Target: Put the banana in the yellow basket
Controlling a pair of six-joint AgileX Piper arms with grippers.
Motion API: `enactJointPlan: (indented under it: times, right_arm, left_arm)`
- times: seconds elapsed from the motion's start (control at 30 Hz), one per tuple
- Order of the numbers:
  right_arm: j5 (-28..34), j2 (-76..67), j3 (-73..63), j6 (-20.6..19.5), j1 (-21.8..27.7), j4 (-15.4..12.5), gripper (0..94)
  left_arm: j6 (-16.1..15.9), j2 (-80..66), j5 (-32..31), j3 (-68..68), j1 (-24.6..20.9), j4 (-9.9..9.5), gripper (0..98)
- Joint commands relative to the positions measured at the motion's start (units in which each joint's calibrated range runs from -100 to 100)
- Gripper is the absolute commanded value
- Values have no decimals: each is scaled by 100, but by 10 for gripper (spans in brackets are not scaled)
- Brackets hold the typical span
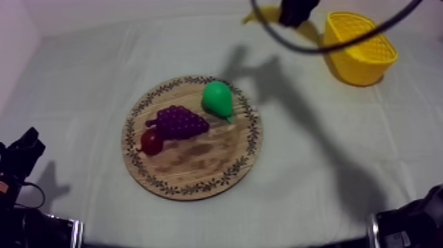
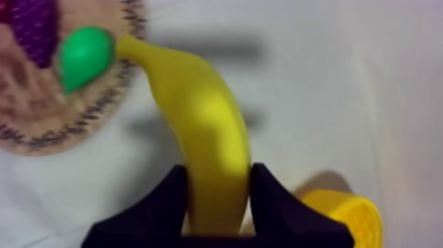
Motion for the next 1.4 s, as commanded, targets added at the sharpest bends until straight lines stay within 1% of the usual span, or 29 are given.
enactJointPlan:
  times: [0.0, 0.13, 0.27, 0.4, 0.57, 0.83, 1.23, 1.37]
  right_arm:
    - [89, 70, -557, 60, 659, 6, 295]
    - [139, 207, -883, 142, 1125, 40, 293]
    - [42, 315, -949, 181, 1488, 99, 295]
    - [-198, 379, -743, 192, 1756, 174, 298]
    - [-561, 461, -264, 169, 1964, 245, 300]
    - [-914, 685, 126, 140, 2111, 241, 314]
    - [-1409, 1164, 206, 86, 2039, 259, 331]
    - [-1468, 1117, 269, 116, 2036, 203, 326]
  left_arm:
    - [0, -5, -1, -1, 2, 3, 1]
    - [0, -5, -1, -1, 2, 3, 1]
    - [0, -5, -1, -1, 2, 3, 1]
    - [1, -5, -1, -1, 2, 3, 1]
    - [1, -5, -1, -1, 2, 3, 1]
    - [-1, -5, -1, -1, 2, 3, 1]
    - [-1, -5, -1, -1, 2, 3, 1]
    - [0, -5, -1, -1, 2, 3, 1]
